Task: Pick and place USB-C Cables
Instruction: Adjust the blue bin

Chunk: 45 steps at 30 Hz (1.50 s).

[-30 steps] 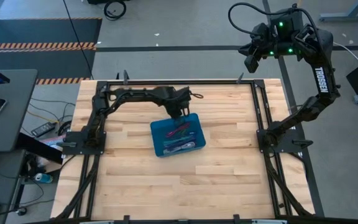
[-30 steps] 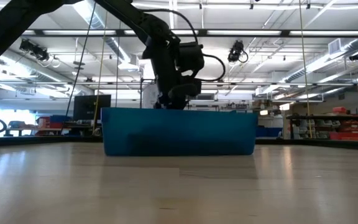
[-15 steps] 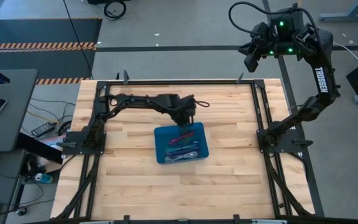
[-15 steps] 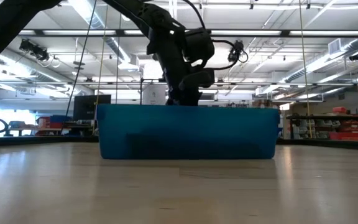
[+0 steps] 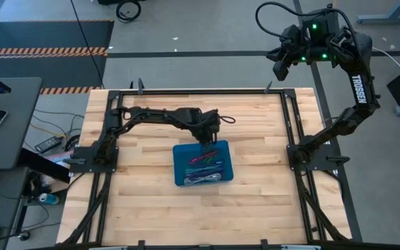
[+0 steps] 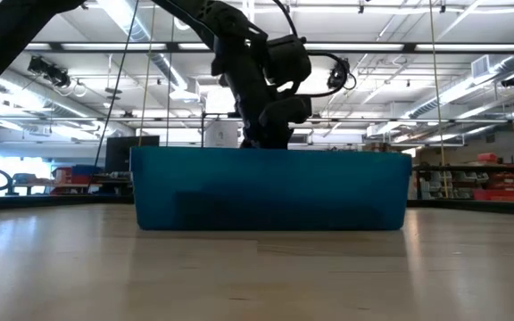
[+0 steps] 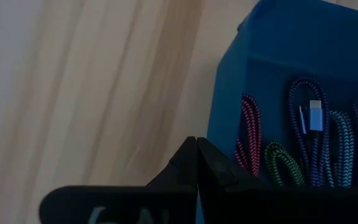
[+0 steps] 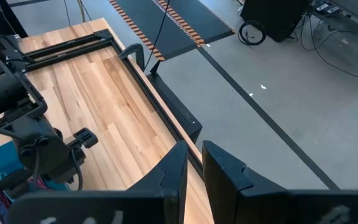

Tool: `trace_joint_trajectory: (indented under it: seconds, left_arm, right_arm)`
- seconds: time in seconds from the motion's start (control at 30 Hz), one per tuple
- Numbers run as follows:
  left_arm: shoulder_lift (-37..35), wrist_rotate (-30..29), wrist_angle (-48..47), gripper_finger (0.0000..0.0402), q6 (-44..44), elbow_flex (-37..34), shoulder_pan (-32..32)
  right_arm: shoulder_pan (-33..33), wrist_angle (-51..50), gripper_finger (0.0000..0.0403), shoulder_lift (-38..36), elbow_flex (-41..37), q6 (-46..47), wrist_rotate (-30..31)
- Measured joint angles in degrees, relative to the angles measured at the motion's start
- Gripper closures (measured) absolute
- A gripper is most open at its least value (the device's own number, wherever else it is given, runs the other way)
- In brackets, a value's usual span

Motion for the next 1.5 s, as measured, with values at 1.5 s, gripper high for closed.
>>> trace_joint_trajectory:
  seconds: [1.5]
  left_arm:
    - [-0.4,-12.5,-37.7,0.0402,-16.5,11.0,-12.4]
  right_arm:
    - [0.0,-0.5,0.0347,0.0,0.0,-2.2,1.6]
